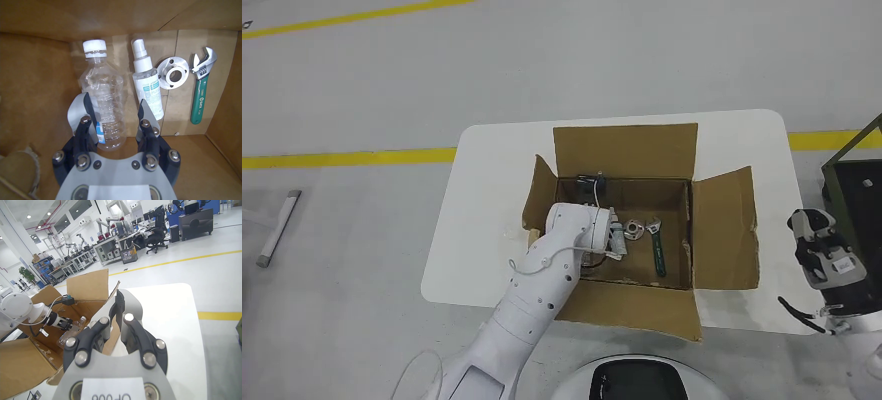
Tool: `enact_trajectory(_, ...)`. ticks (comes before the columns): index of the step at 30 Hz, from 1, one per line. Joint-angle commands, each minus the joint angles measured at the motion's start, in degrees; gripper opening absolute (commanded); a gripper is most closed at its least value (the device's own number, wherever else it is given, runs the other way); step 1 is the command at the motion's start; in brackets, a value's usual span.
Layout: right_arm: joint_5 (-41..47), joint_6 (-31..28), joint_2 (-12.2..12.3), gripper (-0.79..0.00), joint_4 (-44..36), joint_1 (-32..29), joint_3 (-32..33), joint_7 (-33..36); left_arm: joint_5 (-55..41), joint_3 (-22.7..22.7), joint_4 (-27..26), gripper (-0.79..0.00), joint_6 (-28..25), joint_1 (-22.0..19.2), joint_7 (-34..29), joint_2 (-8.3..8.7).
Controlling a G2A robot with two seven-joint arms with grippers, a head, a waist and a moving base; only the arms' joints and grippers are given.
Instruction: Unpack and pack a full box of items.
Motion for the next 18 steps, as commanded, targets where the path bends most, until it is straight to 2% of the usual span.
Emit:
enact_trajectory(1,-0.09,0.03,-0.05,-0.785,-0.03,-0.05,-0.07,-0.04,0.21,-0.14,0.05,-0.292,-0.01,0.28,-0.43,-0.02)
enact_trajectory(5,-0.43,0.2,-0.16,-0.785,-0.08,-0.16,-0.17,0.0,0.65,-0.38,-0.42,-0.274,-0.2,0.9,-1.15,-0.08)
enact_trajectory(7,-0.39,0.38,-0.23,-0.785,-0.1,-0.23,-0.19,0.03,1.22,-0.46,-1.06,-0.292,-0.4,1.17,-1.46,-0.07)
enact_trajectory(14,-0.59,0.43,-0.41,-0.785,-0.3,-0.34,-0.23,0.08,2.75,-1.17,-1.96,-0.154,-1.57,2.01,-3.02,0.03)
enact_trajectory(18,-0.64,0.47,-0.5,-0.785,-0.36,-0.29,-0.25,0.19,2.9,-1.52,-2.51,-0.142,-2.01,2.29,-3.68,-0.05)
